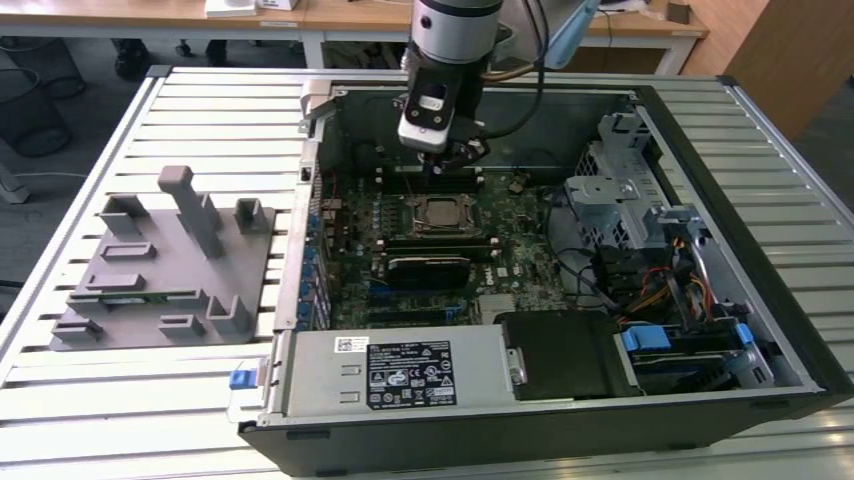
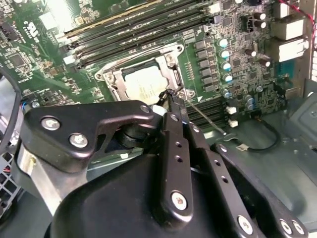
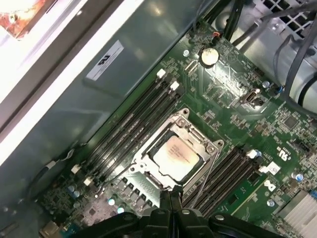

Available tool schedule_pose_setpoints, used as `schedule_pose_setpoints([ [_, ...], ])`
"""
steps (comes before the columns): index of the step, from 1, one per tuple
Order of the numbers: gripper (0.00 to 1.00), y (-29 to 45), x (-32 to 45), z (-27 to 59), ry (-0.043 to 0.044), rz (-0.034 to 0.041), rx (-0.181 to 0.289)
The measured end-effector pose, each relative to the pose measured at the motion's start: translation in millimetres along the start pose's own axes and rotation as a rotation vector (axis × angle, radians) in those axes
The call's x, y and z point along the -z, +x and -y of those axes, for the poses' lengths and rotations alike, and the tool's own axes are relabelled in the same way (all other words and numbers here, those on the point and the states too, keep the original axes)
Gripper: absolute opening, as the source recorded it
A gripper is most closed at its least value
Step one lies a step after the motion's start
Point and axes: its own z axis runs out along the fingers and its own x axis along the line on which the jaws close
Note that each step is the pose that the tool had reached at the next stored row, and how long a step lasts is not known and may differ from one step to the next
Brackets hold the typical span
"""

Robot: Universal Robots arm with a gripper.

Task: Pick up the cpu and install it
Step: 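Install the first cpu locking lever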

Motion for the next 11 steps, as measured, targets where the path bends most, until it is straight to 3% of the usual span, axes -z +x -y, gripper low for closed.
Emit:
schedule_pose_setpoints([
  [3, 0.11, 1.2, -0.3, 1.4, -0.0161, 0.0132, 0.009],
  [11, 0.11, 1.1, -1.5, 1.7, -0.0239, 0.0224, 0.109],
])
